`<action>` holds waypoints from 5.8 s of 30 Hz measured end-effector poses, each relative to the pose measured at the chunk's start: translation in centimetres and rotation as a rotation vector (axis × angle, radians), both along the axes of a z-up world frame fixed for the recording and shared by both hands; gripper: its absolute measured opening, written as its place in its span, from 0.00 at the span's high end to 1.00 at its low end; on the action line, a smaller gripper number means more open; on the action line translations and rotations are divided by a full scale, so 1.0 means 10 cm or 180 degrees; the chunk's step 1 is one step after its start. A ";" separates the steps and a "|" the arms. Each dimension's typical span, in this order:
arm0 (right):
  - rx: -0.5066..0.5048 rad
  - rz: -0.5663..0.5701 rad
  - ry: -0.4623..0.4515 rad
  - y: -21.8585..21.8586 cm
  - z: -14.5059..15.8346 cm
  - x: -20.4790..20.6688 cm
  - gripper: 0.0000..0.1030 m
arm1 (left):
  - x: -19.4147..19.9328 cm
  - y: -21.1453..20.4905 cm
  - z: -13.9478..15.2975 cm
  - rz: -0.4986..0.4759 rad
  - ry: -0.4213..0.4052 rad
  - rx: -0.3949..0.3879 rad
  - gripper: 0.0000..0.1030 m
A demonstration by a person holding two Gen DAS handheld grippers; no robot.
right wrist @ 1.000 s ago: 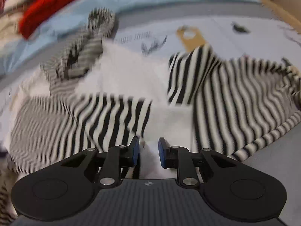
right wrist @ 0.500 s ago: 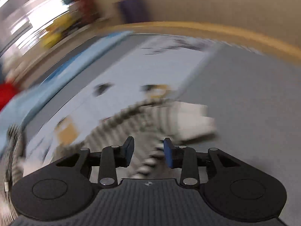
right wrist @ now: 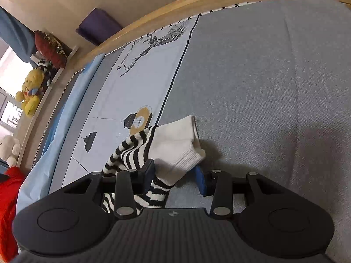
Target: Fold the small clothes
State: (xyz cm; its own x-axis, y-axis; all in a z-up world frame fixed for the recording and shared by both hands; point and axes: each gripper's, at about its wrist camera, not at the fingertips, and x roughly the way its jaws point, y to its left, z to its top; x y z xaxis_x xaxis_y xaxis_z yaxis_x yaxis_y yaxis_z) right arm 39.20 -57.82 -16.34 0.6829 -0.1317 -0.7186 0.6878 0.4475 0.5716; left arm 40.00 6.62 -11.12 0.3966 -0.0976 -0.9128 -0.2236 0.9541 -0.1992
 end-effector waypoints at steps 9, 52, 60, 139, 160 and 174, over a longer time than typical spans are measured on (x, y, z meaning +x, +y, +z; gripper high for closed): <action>-0.0905 -0.0083 -0.0676 0.11 0.62 -0.13 0.94 | -0.01 0.01 0.00 0.0000 -0.0001 -0.0002 0.68; -0.1117 0.2579 0.0277 2.84 0.94 0.22 0.70 | 0.02 0.46 0.01 0.0558 -0.0215 -0.0925 0.69; -0.1051 0.2485 0.0183 2.60 0.85 0.45 0.69 | 0.15 0.24 -0.18 0.0329 0.0010 -0.0579 0.74; -0.1468 0.2885 0.0011 3.22 0.91 0.39 0.58 | 0.05 0.13 0.43 0.0474 -0.0757 0.0243 0.42; -0.1210 0.2991 0.0183 3.19 0.84 0.59 0.58 | 0.18 0.12 0.46 0.0348 -0.0719 0.0180 0.57; -0.0831 0.2918 0.0064 2.92 0.92 0.75 0.84 | 0.51 0.02 0.53 0.0198 -0.0841 0.0201 0.76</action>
State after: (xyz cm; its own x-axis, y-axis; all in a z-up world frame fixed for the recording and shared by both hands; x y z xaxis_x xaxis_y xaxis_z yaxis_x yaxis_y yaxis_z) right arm 46.74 -28.66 -7.17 0.5879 0.2908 -0.7549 0.0145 0.9292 0.3693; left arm 45.12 6.84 -5.84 0.6251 -0.0118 -0.7805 -0.2305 0.9525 -0.1990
